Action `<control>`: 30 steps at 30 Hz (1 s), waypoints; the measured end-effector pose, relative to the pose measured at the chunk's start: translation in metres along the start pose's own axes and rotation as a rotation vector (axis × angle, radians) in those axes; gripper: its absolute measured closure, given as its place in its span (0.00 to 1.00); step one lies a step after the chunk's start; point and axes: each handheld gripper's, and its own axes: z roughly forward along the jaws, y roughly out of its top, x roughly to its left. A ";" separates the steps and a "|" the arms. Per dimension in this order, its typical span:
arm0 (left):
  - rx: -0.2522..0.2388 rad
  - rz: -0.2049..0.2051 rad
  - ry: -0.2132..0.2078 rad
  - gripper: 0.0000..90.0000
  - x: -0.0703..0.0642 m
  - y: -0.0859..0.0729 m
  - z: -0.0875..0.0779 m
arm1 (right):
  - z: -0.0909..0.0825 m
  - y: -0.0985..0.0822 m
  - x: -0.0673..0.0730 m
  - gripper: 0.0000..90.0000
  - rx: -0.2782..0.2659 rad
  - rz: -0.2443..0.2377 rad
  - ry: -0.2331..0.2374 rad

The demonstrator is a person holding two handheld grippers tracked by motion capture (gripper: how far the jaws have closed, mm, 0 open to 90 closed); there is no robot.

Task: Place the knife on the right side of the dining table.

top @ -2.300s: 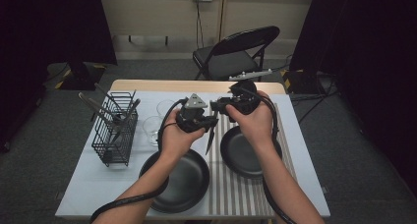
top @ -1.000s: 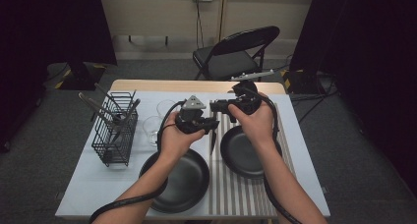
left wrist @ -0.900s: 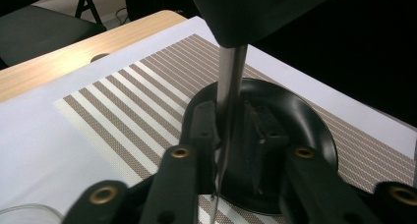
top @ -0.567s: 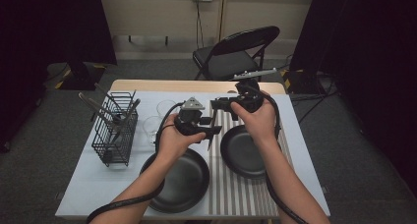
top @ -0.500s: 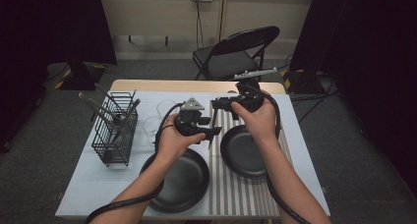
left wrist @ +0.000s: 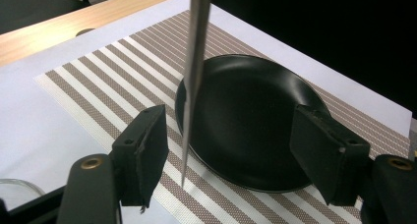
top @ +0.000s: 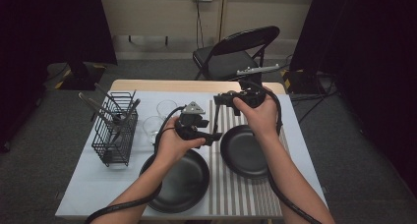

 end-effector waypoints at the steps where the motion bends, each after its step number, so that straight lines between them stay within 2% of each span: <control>1: 0.002 0.002 0.000 0.32 0.000 -0.001 0.000 | 0.000 0.000 -0.001 0.82 -0.001 0.000 0.001; 3: 0.013 0.010 0.000 0.31 0.001 -0.002 0.000 | 0.001 0.000 -0.003 0.82 -0.003 0.008 -0.001; 8: 0.015 -0.012 -0.009 0.29 0.001 -0.005 0.002 | 0.002 0.001 -0.007 0.82 -0.002 0.009 -0.003; 16: 0.026 -0.011 0.000 0.25 0.001 -0.008 0.002 | 0.003 0.001 -0.013 0.82 -0.007 0.026 -0.002; 25: 0.022 -0.027 -0.006 0.22 0.001 -0.010 0.003 | 0.005 0.003 -0.017 0.82 -0.004 0.013 -0.012; 30: 0.027 -0.021 -0.017 0.20 0.002 -0.011 0.004 | 0.007 0.003 -0.021 0.82 0.000 0.019 -0.017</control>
